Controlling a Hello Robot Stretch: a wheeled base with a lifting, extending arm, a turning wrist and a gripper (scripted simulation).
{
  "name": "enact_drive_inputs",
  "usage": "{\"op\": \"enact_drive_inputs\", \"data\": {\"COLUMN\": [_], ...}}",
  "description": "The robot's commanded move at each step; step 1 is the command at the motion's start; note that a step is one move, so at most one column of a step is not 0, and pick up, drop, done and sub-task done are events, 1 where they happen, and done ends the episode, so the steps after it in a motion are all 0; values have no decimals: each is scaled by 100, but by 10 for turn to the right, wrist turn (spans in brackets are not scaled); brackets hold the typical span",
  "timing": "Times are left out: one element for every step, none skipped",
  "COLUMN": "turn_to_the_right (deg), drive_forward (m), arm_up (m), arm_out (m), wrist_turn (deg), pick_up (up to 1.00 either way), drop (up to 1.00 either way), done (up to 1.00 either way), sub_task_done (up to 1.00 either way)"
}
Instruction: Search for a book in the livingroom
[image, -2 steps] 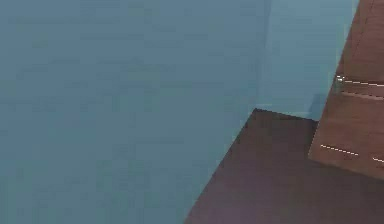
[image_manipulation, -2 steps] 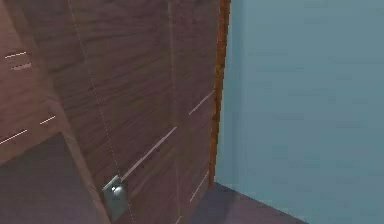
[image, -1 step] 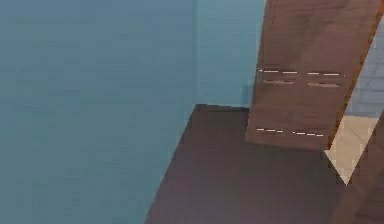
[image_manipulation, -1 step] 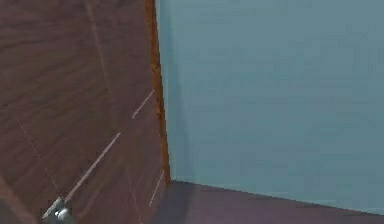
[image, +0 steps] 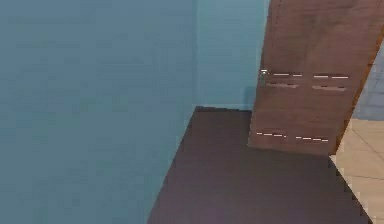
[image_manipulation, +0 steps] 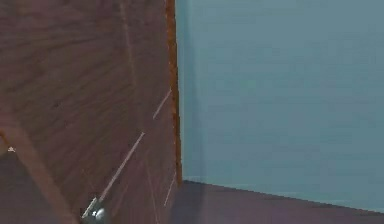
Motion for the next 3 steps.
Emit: {"op": "enact_drive_inputs", "data": {"turn_to_the_right": [90,0,450], "drive_forward": [0,60,0], "arm_up": [0,0,0], "arm_out": [0,0,0], "wrist_turn": [0,0,0], "pick_up": [0,0,0], "drop": [0,0,0], "done": [0,0,0], "sub_task_done": [0,0,0]}}
